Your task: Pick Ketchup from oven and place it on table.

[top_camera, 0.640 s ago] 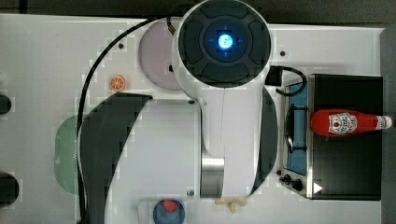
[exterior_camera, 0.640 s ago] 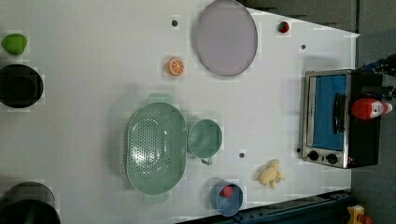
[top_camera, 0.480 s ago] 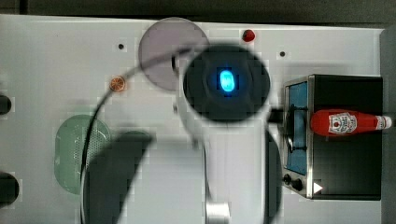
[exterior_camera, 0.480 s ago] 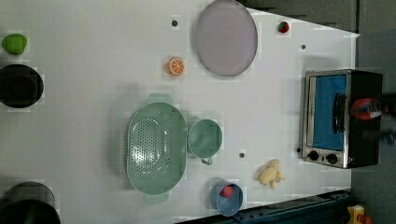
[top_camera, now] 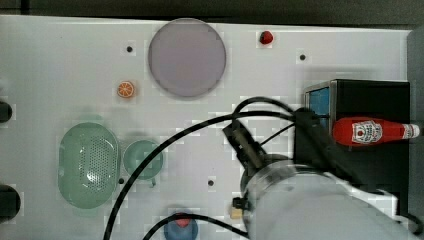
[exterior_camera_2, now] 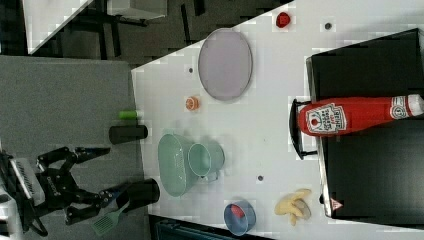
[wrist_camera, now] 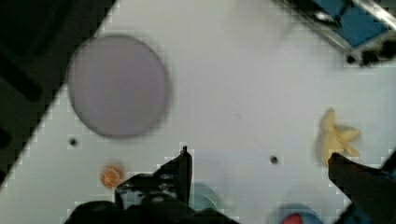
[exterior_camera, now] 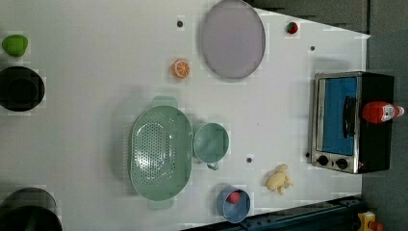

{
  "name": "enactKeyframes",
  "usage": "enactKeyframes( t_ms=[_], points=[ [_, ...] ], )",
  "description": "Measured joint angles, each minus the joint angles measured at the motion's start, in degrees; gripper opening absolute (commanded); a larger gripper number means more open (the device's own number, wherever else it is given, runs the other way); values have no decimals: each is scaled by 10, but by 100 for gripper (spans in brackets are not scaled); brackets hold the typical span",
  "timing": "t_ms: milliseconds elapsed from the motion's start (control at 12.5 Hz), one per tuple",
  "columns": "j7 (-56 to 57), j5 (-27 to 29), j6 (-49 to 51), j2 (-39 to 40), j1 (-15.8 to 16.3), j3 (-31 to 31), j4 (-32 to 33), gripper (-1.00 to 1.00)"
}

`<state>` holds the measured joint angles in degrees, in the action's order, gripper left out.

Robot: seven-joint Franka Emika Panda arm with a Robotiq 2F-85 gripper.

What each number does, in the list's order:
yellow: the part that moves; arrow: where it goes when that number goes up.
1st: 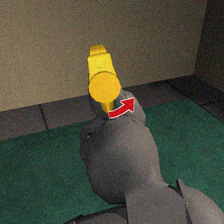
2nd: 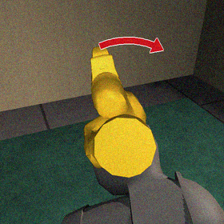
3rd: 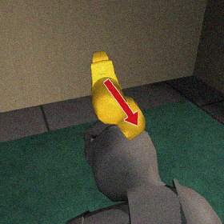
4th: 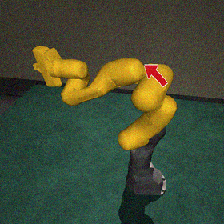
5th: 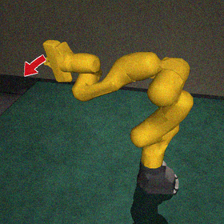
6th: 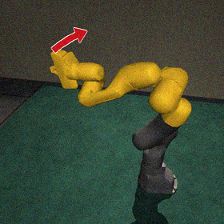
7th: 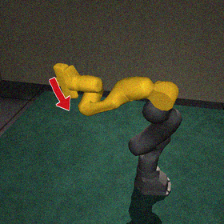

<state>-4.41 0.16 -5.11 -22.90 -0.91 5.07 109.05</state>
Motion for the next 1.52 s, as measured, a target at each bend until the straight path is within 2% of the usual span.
enactKeyframes(
  t_ms=[240, 400, 640, 960, 1200, 1520],
  points=[
    [-3, 2, -30, 44, -3, 20, 2, 100],
    [-3, 0, -51, 94, -6, 70, 10, 100],
    [-4, -13, -132, 177, -36, 140, 14, 100],
    [-4, -20, -192, 255, -51, 226, 8, 100],
    [-4, -21, -248, 312, -74, 246, -5, 100],
    [-4, 35, -271, 386, -76, 265, -28, 100]
  ],
)
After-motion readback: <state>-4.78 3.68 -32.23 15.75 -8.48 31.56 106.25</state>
